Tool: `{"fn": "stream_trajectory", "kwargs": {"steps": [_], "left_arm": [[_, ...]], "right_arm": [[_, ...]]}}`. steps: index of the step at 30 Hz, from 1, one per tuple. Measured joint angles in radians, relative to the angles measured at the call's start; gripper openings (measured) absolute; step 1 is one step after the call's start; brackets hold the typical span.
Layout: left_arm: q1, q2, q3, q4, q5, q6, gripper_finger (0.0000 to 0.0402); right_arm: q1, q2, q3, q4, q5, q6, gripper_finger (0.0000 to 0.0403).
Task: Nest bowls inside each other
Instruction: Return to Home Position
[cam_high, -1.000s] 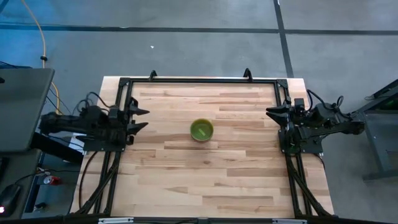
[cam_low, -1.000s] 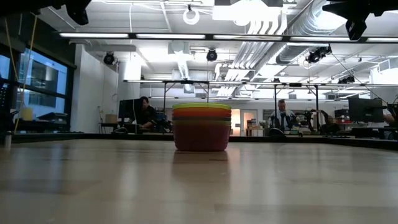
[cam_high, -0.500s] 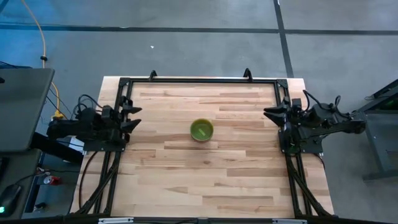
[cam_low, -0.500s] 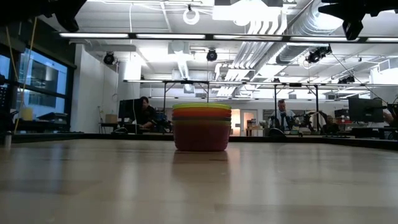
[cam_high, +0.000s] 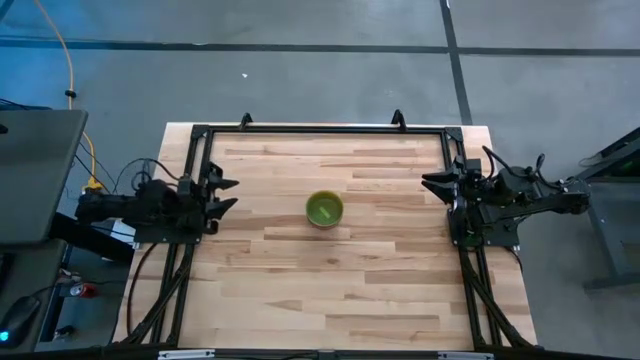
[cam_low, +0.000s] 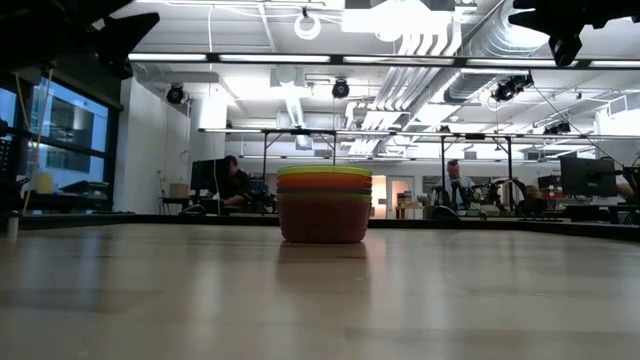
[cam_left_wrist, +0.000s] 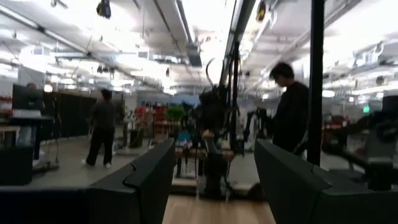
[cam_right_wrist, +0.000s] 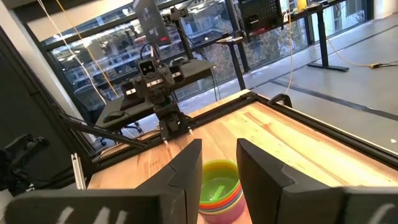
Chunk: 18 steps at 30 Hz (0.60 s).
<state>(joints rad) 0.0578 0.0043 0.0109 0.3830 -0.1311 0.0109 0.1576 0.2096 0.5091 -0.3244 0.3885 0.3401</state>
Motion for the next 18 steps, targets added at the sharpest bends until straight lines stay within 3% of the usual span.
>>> {"fn": "stream_trajectory", "kwargs": {"steps": [18], "left_arm": [[0.0,0.0,0.0,-0.359,0.031,-0.018,0.0211]], "right_arm": [[0.0,0.0,0.0,-0.001,0.019,0.048,0.009]]}}
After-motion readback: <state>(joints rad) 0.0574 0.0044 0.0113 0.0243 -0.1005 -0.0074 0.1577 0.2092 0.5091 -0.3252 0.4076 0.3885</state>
